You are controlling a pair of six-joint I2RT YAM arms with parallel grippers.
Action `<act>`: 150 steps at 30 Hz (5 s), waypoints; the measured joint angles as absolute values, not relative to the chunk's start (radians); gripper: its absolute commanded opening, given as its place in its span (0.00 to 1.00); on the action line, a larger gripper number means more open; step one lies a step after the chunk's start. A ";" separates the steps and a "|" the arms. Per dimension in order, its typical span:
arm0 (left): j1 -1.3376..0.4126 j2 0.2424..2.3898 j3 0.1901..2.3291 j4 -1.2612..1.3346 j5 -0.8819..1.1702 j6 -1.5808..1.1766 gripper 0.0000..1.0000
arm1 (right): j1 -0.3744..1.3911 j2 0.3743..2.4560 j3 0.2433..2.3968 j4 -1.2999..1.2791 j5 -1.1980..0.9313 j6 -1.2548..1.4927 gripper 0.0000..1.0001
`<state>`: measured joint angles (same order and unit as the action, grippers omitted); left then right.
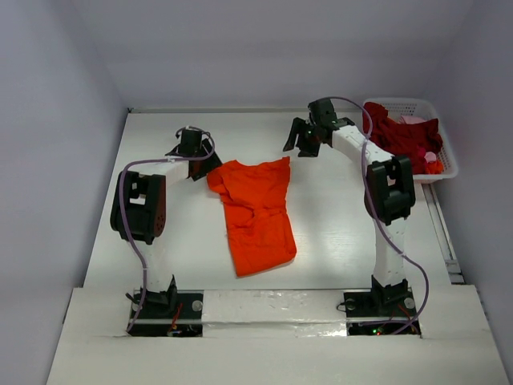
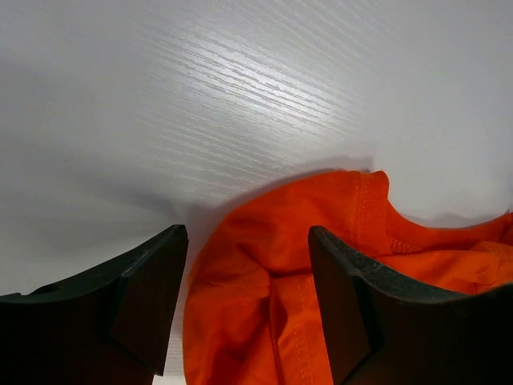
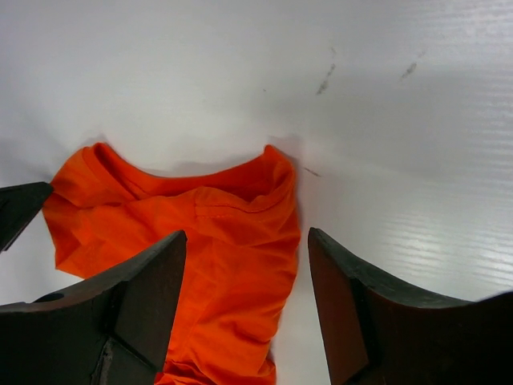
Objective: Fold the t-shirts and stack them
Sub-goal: Grab one side of the 2/3 rectangular tshirt with both arms
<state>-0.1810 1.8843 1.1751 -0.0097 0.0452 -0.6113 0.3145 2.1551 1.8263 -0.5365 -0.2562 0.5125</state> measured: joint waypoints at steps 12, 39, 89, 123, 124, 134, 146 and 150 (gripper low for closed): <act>-0.181 1.884 1.198 -0.070 0.041 -0.612 0.57 | 0.315 2.174 1.772 -0.534 -0.233 0.564 0.68; -0.181 1.884 1.198 -0.081 0.042 -0.614 0.56 | 0.315 2.299 1.935 -0.577 -0.273 0.558 0.67; -0.170 1.884 1.219 -0.128 0.041 -0.613 0.56 | 0.354 2.306 1.933 -0.581 -0.269 0.573 0.14; -0.142 1.839 1.095 -0.023 0.131 -0.635 0.37 | 0.354 2.306 1.933 -0.580 -0.270 0.574 0.06; -0.142 1.834 1.086 -0.024 0.131 -0.637 0.34 | 0.354 2.306 1.933 -0.581 -0.270 0.574 0.06; -0.113 1.818 1.055 -0.025 0.136 -0.638 0.33 | 0.354 2.307 1.934 -0.580 -0.271 0.577 0.06; -0.091 1.816 1.055 -0.019 0.139 -0.645 0.31 | 0.354 2.307 1.935 -0.580 -0.274 0.577 0.06; -0.091 1.818 1.055 -0.014 0.139 -0.653 0.31 | 0.354 2.307 1.935 -0.579 -0.274 0.580 0.06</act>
